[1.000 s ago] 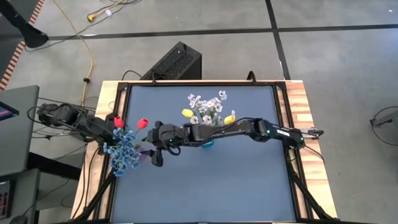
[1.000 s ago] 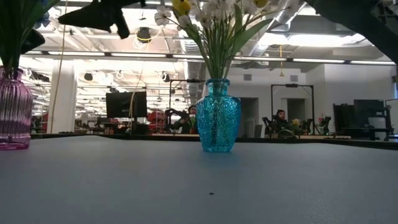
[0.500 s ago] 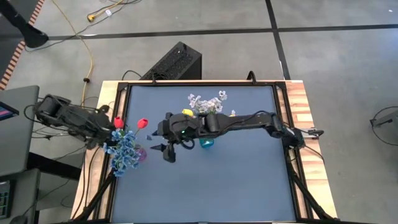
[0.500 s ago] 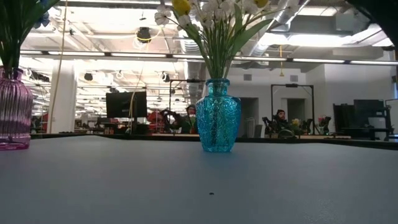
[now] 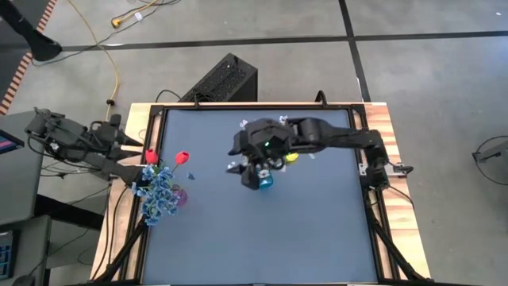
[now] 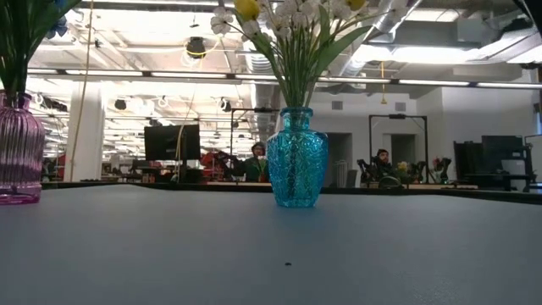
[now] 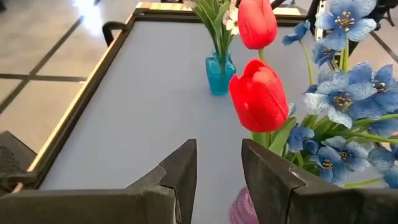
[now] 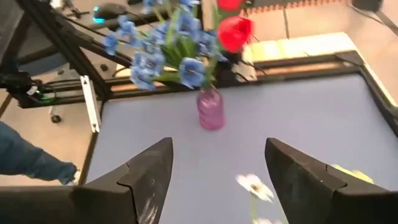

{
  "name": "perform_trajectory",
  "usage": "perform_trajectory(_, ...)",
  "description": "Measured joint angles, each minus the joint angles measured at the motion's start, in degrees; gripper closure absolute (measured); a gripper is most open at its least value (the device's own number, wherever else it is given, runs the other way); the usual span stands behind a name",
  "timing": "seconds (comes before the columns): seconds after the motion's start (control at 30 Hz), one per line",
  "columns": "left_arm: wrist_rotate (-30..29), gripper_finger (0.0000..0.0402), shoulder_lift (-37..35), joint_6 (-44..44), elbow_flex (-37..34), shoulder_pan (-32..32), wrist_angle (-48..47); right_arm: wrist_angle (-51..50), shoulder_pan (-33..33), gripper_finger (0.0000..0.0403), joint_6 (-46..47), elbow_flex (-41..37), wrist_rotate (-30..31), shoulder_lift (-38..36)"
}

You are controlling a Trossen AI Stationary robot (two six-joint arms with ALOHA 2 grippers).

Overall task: Sort flowers into vase by color
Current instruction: Adjust the blue vase

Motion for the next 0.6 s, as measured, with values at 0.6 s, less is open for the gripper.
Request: perform_trajectory(0.6,-6.88,0.0288,-6.18,0.08,-2.39,-0.04,5.25,7.17,4.67,0.0185,5.09,-29.60,4.51,-19.15)
